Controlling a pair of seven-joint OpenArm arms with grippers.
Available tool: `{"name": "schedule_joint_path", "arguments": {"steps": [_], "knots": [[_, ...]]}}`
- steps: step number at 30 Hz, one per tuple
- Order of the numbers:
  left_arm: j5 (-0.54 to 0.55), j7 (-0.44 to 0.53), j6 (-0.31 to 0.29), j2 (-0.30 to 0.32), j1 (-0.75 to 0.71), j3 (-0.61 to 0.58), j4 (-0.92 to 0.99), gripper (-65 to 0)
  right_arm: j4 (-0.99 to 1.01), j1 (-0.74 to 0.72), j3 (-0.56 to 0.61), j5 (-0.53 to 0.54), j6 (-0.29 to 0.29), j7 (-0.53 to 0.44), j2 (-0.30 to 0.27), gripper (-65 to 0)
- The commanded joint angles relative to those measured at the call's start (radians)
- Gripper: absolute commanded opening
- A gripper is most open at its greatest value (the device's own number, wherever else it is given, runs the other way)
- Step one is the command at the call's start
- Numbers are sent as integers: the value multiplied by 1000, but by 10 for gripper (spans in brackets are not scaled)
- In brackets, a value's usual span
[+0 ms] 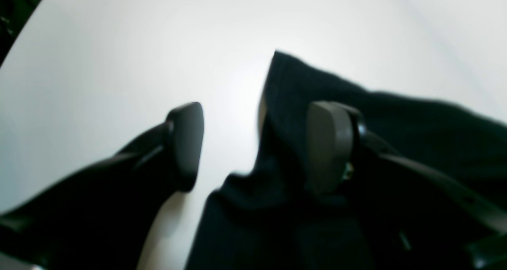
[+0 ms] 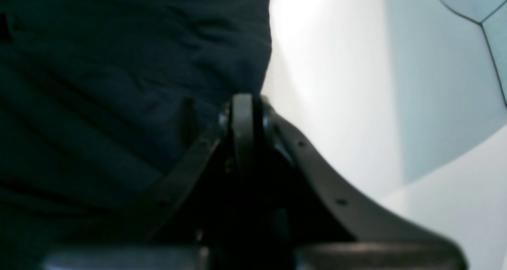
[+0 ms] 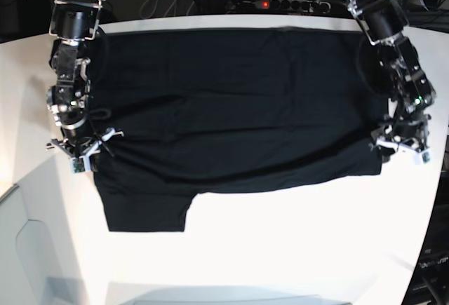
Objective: Fold the T-shirt properly
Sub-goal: 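Grasp the hem corners with both grippers and lift, then fold the hem over toward the collar with both grippers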
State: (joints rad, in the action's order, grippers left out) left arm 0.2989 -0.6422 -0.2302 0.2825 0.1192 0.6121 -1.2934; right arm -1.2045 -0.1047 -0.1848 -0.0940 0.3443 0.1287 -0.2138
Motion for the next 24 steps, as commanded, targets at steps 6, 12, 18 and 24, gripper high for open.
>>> {"name": "schedule_joint_path", "arguments": {"steps": [6, 12, 18, 24], "knots": [[6, 26, 2, 47, 178, -2, 180, -251, -18, -20, -2, 6, 5, -24, -13, -650], [4, 38, 5, 83, 325, -33, 433, -251, -16, -36, 0, 4, 5, -24, -13, -650], [6, 233, 7, 103, 363, -238, 608, -252, -16, -40, 0, 4, 5, -24, -11, -650], [6, 264, 9, 103, 366, -260, 660, -295, -16, -42, 0, 4, 5, -24, -13, -650]]}}
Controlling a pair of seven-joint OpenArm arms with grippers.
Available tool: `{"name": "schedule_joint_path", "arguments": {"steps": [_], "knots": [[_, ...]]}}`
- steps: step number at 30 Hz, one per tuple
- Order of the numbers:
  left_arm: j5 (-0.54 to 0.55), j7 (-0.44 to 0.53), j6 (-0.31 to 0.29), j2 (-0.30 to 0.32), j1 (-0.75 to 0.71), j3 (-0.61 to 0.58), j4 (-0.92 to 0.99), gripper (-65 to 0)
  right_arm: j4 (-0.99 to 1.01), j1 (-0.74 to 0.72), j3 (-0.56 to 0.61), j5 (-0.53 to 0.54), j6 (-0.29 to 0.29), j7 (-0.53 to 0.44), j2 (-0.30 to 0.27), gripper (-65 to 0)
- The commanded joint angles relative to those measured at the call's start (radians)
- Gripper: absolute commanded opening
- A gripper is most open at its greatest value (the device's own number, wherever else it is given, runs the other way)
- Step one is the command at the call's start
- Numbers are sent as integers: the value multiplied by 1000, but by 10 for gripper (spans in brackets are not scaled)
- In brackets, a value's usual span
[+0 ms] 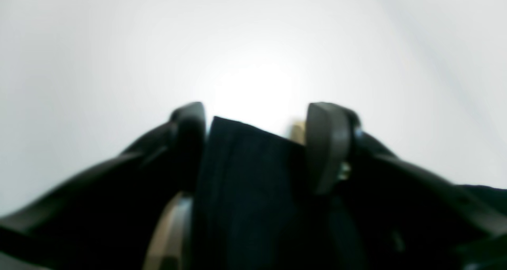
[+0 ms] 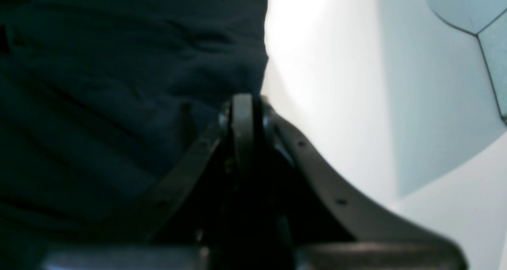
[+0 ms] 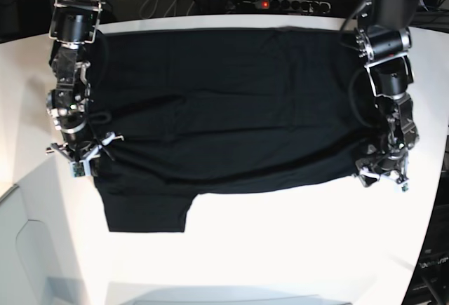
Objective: Fold the T-shirt properly
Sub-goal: 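Fold the hem over toward the collar with both grippers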
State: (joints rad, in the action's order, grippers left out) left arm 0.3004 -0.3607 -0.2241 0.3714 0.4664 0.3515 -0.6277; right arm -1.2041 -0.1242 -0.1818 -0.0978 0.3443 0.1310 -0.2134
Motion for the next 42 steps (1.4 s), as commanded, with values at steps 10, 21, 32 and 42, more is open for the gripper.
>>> {"name": "schedule_joint_path", "arguments": {"steps": [10, 21, 32, 42], "knots": [[4, -22, 2, 13, 13, -7, -2, -587, -16, -48, -3, 8, 5, -26, -13, -650], [7, -24, 2, 25, 18, 1, -14, -649, -18, -48, -5, 10, 5, -26, -13, -650], [12, -156, 2, 39, 5, 11, -260, -649, -43, -71, -12, 14, 5, -26, -13, -650], [13, -358, -4, 31, -80, 145, -607, -649, -165, -64, -64, 14, 5, -26, -10, -650]]}}
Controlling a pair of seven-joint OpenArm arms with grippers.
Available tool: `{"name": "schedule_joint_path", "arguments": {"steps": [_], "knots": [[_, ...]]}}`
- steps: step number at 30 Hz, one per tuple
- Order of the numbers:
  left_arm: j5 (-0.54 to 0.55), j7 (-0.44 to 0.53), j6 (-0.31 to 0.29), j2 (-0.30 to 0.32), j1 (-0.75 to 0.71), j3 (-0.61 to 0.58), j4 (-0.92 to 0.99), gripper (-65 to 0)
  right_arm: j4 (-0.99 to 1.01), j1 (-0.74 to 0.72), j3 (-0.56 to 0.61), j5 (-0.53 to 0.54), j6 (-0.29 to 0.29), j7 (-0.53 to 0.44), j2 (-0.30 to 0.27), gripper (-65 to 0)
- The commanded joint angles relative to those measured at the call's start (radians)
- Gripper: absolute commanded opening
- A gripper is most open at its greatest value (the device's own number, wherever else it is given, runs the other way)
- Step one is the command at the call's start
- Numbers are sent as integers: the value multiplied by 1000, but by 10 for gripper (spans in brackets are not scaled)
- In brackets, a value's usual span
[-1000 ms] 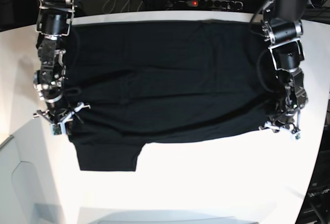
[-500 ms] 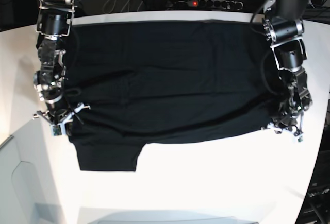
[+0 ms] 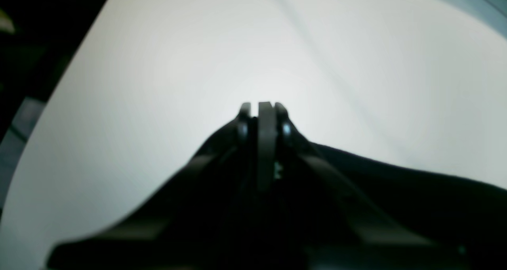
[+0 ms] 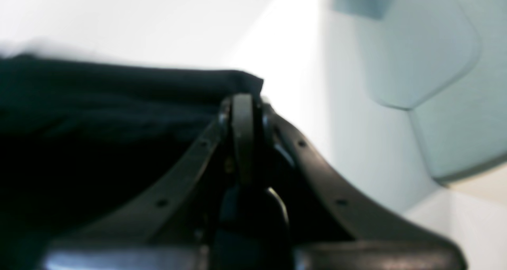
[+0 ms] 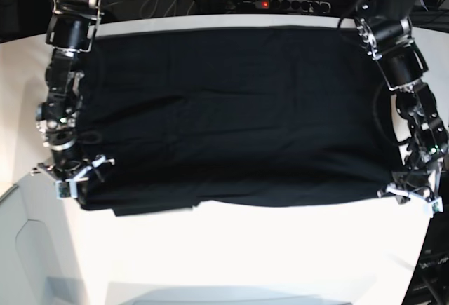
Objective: Fold the T-shirt properly
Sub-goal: 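Fold the hem over toward the collar with both grippers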
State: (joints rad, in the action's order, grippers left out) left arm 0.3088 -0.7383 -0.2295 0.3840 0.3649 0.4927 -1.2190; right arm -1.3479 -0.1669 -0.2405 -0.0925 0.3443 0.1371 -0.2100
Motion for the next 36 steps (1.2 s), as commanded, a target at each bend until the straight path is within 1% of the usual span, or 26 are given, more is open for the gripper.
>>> {"name": "schedule_joint_path", "arguments": {"steps": [1, 2, 5, 7, 10, 13, 16, 20, 25, 29, 33, 36], "knots": [[5, 7, 2, 17, 1, 5, -52, -649, -37, -7, -15, 10, 6, -32, -15, -650], [5, 4, 3, 10, -20, 7, -81, -649, -54, 7, -24, 10, 17, -32, -16, -650], [5, 0, 0, -29, -76, 59, -170, -649, -100, 39, -55, 10, 85, -32, -10, -650], [5, -2, 0, -55, -116, 94, -229, -649, -127, 73, -69, 10, 101, -32, -10, -650], [5, -27, -3, -79, -186, 145, -290, -649, -163, 129, -76, 10, 101, -32, -10, -650], [5, -28, -5, -102, -241, 182, -341, -649, -196, 188, -76, 10, 105, -37, -12, -650], [8, -30, -5, -107, -303, 211, -394, -649, -255, 255, -76, 10, 105, -40, -13, -650], [91, -30, -5, -102, -396, 220, -459, -649, -341, 350, -76, 10, 105, -41, -15, -650], [181, -30, -5, -105, -504, 298, -531, -649, -420, 436, -76, 10, 105, -41, -10, -650], [214, -30, -5, -105, -570, 335, -555, -649, -446, 482, -81, 10, 105, -41, -10, -650], [249, -30, -5, -105, -625, 375, -552, -649, -446, 505, -132, 10, 106, -43, -9, -650], [272, -28, -5, -107, -662, 377, -552, -649, -446, 534, -148, 10, 108, -43, -10, -650]]}}
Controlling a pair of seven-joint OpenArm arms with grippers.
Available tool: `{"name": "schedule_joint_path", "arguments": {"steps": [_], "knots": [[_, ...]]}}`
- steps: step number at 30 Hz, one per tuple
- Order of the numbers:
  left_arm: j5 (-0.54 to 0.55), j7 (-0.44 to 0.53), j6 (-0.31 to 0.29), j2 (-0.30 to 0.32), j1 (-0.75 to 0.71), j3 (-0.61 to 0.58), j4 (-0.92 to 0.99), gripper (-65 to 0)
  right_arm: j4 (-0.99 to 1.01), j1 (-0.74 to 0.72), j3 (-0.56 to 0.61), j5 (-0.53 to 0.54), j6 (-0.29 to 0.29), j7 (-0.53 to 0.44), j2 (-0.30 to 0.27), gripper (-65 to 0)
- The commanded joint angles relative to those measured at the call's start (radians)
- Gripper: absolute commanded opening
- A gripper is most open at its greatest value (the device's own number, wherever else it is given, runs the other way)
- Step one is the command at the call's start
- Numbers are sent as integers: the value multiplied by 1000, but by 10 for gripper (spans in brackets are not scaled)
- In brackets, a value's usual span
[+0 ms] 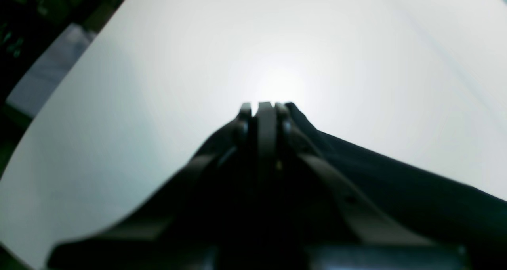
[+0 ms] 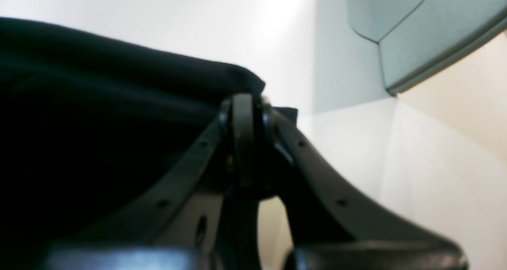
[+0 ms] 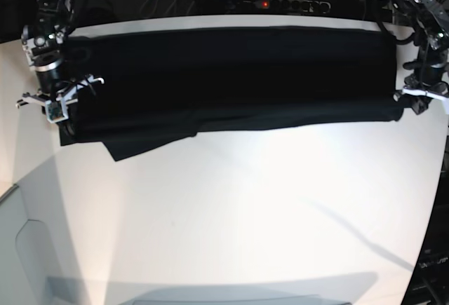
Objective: Fold the T-shirt properly
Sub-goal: 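Fold the hem over toward the collar with both grippers, then reach the right gripper to the folded hem corner and grasp it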
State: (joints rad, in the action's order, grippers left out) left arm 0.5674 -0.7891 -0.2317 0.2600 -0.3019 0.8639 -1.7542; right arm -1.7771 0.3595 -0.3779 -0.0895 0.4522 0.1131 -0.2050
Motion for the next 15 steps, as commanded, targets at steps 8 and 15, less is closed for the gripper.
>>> {"name": "schedule_joint_path", "arguments": {"steps": [8, 15], "knots": [[44, 30, -2, 17, -61, 11, -19, -649, -22, 100, -10, 6, 0, -20, -20, -650], [42, 29, -2, 17, -64, 27, -14, -649, -14, 152, -8, 6, 1, -20, -21, -650]]}}
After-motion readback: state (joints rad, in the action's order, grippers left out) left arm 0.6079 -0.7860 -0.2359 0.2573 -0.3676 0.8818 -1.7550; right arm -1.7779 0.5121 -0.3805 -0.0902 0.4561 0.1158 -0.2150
